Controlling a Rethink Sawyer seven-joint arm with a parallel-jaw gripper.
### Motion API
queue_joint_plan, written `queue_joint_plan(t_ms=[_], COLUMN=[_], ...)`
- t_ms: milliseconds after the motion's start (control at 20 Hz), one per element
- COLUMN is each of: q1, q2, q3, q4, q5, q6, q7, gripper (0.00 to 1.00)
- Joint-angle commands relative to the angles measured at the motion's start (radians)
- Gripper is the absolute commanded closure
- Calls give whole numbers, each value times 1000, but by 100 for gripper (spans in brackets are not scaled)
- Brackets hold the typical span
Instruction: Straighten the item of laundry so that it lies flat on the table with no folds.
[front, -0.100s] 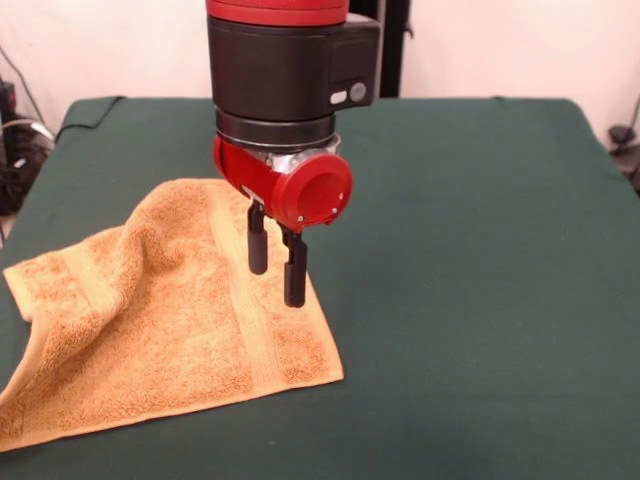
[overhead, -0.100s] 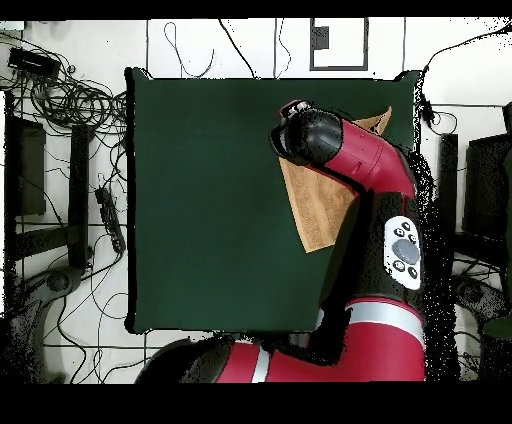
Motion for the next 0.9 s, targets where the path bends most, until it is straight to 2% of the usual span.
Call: queue_joint_plan(t_ms=[50,900], q1=[38,60], q2=[91,166], q3=[41,41], q4=[142,116], q5=[54,81], q6=[-37,-120], q7=[257,259], gripper=[0,0])
